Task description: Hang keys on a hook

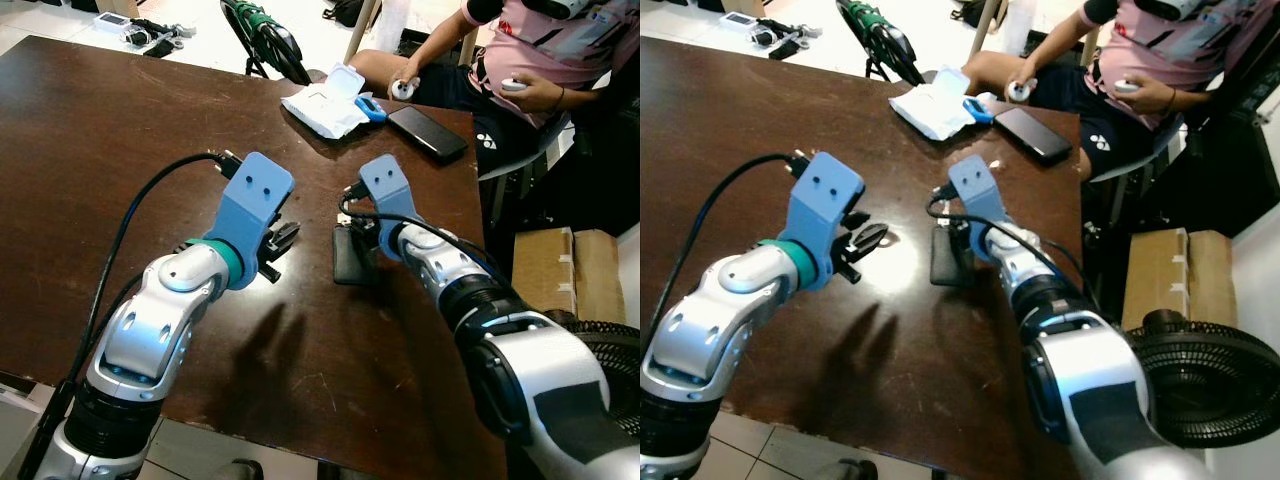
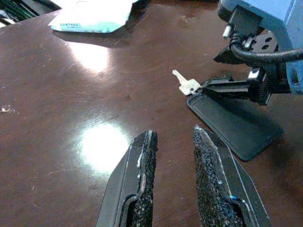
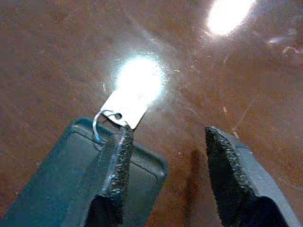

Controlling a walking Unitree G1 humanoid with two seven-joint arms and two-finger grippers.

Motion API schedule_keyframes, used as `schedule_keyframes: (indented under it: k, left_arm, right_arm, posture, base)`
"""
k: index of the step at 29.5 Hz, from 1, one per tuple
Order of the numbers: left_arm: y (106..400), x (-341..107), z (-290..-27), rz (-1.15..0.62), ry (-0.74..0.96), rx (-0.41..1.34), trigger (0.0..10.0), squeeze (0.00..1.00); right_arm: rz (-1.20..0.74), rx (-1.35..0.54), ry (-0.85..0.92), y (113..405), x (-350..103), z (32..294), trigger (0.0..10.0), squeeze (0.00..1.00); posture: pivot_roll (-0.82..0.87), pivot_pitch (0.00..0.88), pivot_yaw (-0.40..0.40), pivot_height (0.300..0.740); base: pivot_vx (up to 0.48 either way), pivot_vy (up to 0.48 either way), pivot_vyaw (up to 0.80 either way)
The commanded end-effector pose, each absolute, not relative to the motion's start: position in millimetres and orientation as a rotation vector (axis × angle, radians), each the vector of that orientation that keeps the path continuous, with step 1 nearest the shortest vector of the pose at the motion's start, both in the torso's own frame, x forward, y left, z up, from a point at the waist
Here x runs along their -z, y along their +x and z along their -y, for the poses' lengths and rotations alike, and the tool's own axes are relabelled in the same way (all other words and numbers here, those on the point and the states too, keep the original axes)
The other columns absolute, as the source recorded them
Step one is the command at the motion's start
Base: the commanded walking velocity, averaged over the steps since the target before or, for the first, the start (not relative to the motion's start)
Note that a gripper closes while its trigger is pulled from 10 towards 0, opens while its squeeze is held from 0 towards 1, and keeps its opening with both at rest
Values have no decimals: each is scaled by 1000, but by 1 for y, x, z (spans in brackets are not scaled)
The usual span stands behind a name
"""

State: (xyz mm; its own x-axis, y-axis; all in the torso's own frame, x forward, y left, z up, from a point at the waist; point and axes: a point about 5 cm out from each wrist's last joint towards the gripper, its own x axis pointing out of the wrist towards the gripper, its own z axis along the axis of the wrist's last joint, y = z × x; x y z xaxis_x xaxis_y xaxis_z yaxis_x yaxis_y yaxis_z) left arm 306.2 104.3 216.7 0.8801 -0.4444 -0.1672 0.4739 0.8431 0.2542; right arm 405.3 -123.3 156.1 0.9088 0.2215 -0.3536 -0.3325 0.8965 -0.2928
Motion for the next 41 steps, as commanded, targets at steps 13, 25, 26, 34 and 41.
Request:
schedule_keyframes:
  k: [13,25,26,34,41]
  left_arm:
    - [305,-212,-105,-120,292,494,10000,0]
    - [305,-212,-105,-120,293,491,10000,0]
    - [304,-212,-105,-121,293,491,10000,0]
    - [304,-212,-105,-123,291,491,10000,0]
    - [304,-213,-105,-123,293,491,10000,0]
  right_arm:
    - [-90,-339,-291,414,-195,106,10000,0]
    - [-247,-350,-373,406,-162,108,10000,0]
    - [-257,-351,-374,405,-159,108,10000,0]
    - [-293,-387,-380,401,-150,105,10000,0]
    - [-306,-412,-391,399,-145,102,10000,0]
  posture:
    - [107,69,37,740]
    - [118,72,36,740]
    - [119,74,37,740]
    - [125,77,35,740]
    - [123,83,38,740]
  base:
    - [0,0,0]
    - [0,0,0]
    - [0,0,0]
    - [0,0,0]
    - [0,0,0]
